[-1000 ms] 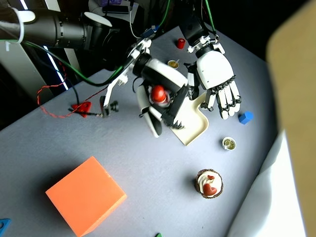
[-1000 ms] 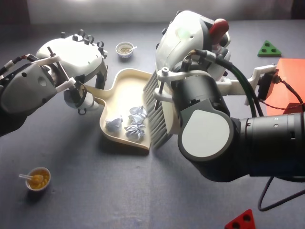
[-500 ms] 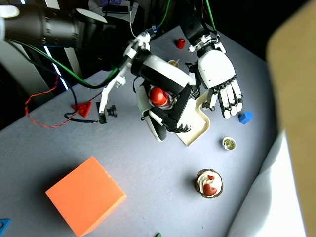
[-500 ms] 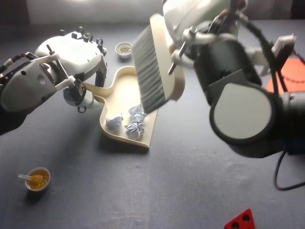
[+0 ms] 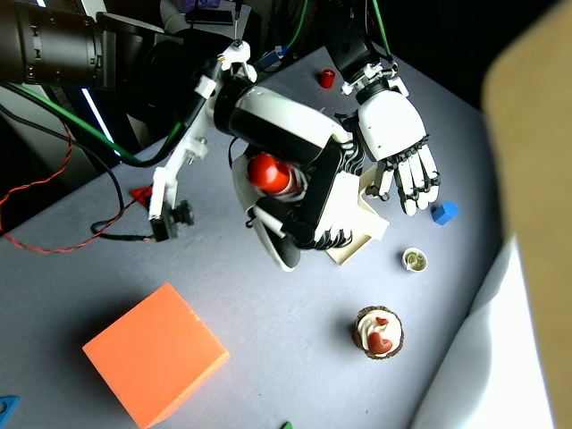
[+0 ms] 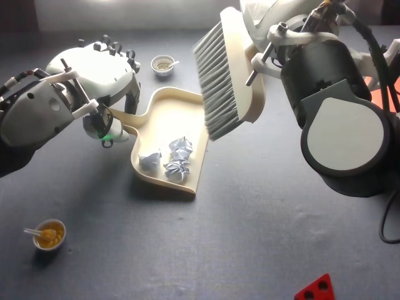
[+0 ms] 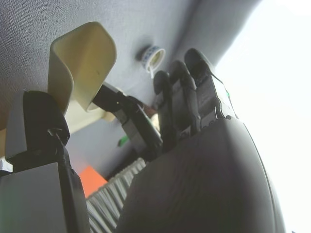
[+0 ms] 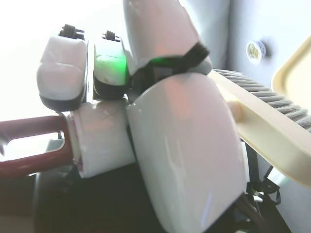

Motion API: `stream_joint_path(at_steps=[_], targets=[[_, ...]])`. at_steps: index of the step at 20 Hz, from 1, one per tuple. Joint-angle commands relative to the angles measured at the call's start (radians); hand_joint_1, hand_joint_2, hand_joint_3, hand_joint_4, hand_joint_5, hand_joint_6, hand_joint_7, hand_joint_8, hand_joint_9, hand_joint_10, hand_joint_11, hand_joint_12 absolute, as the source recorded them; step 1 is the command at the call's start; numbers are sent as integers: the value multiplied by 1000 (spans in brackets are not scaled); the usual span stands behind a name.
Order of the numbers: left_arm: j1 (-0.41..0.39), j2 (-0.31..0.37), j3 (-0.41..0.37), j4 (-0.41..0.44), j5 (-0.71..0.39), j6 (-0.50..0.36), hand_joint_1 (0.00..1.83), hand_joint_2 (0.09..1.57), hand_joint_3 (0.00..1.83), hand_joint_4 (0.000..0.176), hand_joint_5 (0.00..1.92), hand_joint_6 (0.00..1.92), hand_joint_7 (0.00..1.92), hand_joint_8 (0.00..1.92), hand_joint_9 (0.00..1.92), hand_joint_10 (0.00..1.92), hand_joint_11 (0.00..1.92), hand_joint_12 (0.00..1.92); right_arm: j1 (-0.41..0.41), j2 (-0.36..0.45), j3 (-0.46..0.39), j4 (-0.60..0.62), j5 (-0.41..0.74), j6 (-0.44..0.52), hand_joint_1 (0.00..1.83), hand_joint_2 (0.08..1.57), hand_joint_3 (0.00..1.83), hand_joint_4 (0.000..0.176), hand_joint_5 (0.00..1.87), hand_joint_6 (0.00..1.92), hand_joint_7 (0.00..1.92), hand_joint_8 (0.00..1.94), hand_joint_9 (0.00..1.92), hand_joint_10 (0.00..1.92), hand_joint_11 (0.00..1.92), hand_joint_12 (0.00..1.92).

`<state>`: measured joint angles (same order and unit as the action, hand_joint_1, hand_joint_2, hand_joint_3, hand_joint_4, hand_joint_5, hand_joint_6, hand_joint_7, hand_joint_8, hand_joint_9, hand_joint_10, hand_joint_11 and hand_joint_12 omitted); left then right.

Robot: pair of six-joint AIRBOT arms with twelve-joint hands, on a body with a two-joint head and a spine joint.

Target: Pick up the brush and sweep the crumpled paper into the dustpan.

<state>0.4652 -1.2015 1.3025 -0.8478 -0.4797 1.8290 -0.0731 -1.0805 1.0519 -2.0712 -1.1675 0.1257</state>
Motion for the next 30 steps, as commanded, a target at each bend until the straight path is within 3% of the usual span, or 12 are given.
stream_joint_path(at_steps=[1, 10, 11, 12, 13, 14, 16, 21, 24, 27, 29, 30], targets=[[-9, 5, 6, 27, -93, 1, 1131, 1056, 0, 0, 1120, 746, 310, 3, 205, 3, 44, 408, 13, 9, -4, -113, -60, -17, 1624, 1107, 4, 0, 1189, 1921, 1248, 1941, 1350, 1921, 1437, 1921], [-16, 6, 8, 27, -94, 1, 1120, 1062, 0, 0, 1102, 777, 311, 2, 211, 1, 42, 401, 6, 9, -16, -128, -57, -17, 1618, 1110, 1, 0, 1188, 1921, 1283, 1941, 1404, 1921, 1504, 1921], [-17, 7, 9, 27, -94, 1, 1106, 1062, 0, 31, 1097, 784, 322, 4, 219, 2, 55, 400, 6, 9, -18, -128, -57, -17, 1619, 1111, 2, 0, 1193, 1921, 1275, 1941, 1393, 1921, 1491, 1921], [-17, 8, 9, 27, -94, 1, 1065, 1088, 2, 95, 1027, 897, 279, 0, 196, 0, 51, 379, 5, 9, -19, -129, -57, -17, 1616, 1114, 3, 0, 1187, 1921, 1263, 1941, 1376, 1921, 1477, 1921], [-17, 9, 8, 27, -94, 1, 1018, 1078, 0, 74, 855, 345, 229, 3, 163, 4, 34, 356, 4, 9, -21, -129, -57, -17, 1616, 1116, 2, 0, 1181, 1921, 1252, 1941, 1359, 1921, 1452, 1921], [-17, 9, 8, 27, -94, 1, 982, 1058, 0, 96, 751, 102, 188, 2, 145, 3, 13, 334, 1, 9, -23, -129, -57, -17, 1622, 1111, 0, 0, 1181, 1921, 1249, 1941, 1357, 1921, 1446, 1921], [-18, 9, 8, 25, -96, 1, 936, 984, 0, 133, 584, 3, 198, 2, 171, 4, 50, 333, -5, 9, -31, -130, -57, -17, 1611, 1110, 0, 0, 1181, 1921, 1251, 1941, 1360, 1921, 1443, 1921], [-21, 11, 10, 25, -97, 1, 906, 921, 0, 141, 513, 0, 171, 0, 171, 0, 48, 325, -12, 8, -50, -148, -58, -16, 1341, 1086, 0, 0, 1133, 1921, 1245, 1941, 1349, 1921, 1376, 1921], [-24, 13, 9, 25, -98, 1, 874, 924, 0, 152, 515, 4, 159, 2, 159, 3, 39, 321, -41, 9, -69, -152, -78, -16, 1097, 886, 0, 0, 1096, 1921, 1203, 1941, 1334, 1921, 1316, 1921], [-25, 13, 7, 25, -98, 1, 868, 940, 1, 145, 545, 13, 184, 11, 173, 7, 51, 328, -82, 19, -88, -163, -95, -16, 904, 767, 0, 0, 975, 1921, 1006, 1941, 1047, 1921, 970, 1921], [-25, 16, 6, 25, -98, 1, 877, 943, 2, 131, 564, 15, 197, 11, 176, 6, 53, 329, -102, 39, -108, -165, -98, -16, 874, 702, 0, 0, 940, 1722, 885, 1941, 836, 1921, 730, 1921], [-25, 17, 6, 24, -98, 1, 871, 947, 4, 135, 571, 16, 193, 8, 173, 4, 55, 330, -108, 46, -115, -165, -98, -16, 872, 702, 0, 0, 906, 1080, 633, 1918, 582, 1921, 462, 1921]])
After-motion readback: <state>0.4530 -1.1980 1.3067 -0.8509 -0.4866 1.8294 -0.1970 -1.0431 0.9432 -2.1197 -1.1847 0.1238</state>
